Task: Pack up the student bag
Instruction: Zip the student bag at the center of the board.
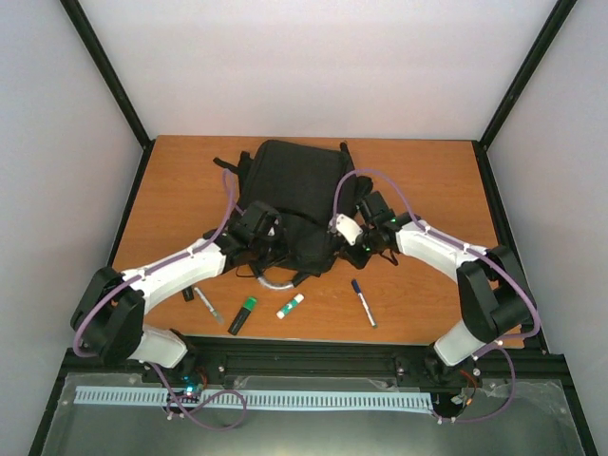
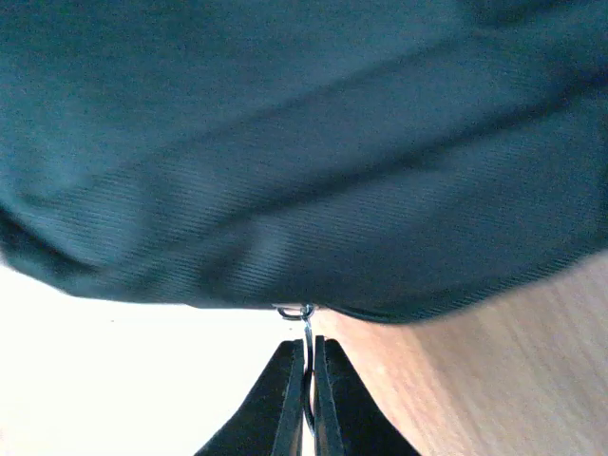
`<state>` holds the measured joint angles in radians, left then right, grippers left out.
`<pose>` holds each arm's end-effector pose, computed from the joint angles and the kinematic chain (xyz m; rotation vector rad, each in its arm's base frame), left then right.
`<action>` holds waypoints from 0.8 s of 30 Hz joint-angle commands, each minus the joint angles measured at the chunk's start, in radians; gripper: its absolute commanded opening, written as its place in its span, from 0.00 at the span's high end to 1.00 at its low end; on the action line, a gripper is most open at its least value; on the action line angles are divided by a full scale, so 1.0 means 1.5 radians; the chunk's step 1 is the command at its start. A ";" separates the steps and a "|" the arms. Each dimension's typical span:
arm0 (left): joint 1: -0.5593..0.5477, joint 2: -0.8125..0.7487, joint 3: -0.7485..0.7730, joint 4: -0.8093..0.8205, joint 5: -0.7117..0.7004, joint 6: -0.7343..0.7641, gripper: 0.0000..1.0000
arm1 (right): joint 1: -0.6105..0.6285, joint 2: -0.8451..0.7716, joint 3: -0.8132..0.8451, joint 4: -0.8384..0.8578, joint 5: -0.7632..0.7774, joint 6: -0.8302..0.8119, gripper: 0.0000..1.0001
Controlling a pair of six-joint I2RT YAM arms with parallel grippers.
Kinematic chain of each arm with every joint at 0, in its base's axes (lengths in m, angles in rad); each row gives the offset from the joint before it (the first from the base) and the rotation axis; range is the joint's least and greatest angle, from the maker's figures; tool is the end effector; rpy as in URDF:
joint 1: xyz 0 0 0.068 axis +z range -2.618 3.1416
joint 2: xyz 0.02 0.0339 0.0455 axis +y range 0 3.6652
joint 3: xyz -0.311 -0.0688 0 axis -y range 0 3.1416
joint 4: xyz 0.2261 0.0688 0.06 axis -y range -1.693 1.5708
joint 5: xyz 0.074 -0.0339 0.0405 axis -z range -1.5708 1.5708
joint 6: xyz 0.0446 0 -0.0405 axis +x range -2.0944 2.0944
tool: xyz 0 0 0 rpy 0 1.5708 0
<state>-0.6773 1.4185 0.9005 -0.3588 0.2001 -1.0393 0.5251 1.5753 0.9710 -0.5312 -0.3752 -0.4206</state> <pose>0.2082 -0.1788 0.2706 -0.3879 2.6617 -0.9120 0.2430 0.1596 0.2407 -1.3198 2.3331 0.5386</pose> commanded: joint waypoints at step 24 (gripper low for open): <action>-0.003 -0.053 0.086 -0.145 -0.097 0.145 0.26 | -0.087 -0.018 0.102 -0.007 0.078 0.064 0.65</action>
<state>-0.6785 1.3846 0.9009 -0.4427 0.1638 -0.9230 0.4103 1.6909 1.1225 -0.5049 -0.2237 -0.3382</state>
